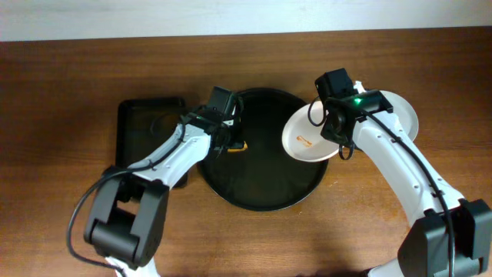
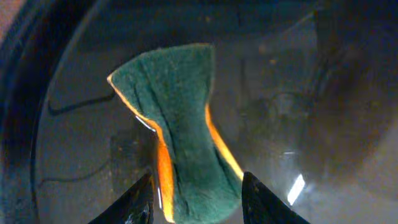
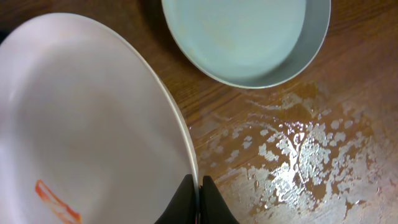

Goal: Clean dirty plates on tray and stack at the side

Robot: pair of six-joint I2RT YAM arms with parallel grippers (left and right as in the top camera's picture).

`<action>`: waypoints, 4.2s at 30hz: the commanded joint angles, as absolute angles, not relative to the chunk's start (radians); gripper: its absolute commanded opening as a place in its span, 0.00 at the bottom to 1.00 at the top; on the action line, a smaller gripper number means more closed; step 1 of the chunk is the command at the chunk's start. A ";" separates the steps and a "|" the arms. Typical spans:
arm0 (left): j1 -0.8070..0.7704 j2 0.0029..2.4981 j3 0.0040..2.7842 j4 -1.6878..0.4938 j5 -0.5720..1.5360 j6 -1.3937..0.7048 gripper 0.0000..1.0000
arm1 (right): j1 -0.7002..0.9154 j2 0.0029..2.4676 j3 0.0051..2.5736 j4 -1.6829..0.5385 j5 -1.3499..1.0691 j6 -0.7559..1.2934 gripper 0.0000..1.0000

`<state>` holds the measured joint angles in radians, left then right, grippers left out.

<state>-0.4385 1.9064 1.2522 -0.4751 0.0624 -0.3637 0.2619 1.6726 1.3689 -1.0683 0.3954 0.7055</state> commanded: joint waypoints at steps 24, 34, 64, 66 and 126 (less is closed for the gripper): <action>-0.445 1.791 1.293 -0.562 0.163 -0.343 0.00 | -0.006 1.710 1.294 -1.038 -0.267 -0.008 0.71; -0.445 1.791 1.293 -0.601 0.169 -0.343 0.00 | -0.140 1.855 1.253 -0.937 -0.431 -0.150 0.58; -0.444 1.815 1.293 -0.623 0.218 -0.088 0.00 | 0.347 1.579 1.216 -0.915 0.352 0.428 0.04; -0.445 1.831 1.293 -0.630 0.247 -0.088 0.00 | 0.356 1.579 1.216 -0.912 0.352 0.428 0.04; -0.668 2.062 1.164 -0.205 0.415 -0.003 0.00 | 0.193 1.612 0.978 -0.830 -0.067 0.502 0.04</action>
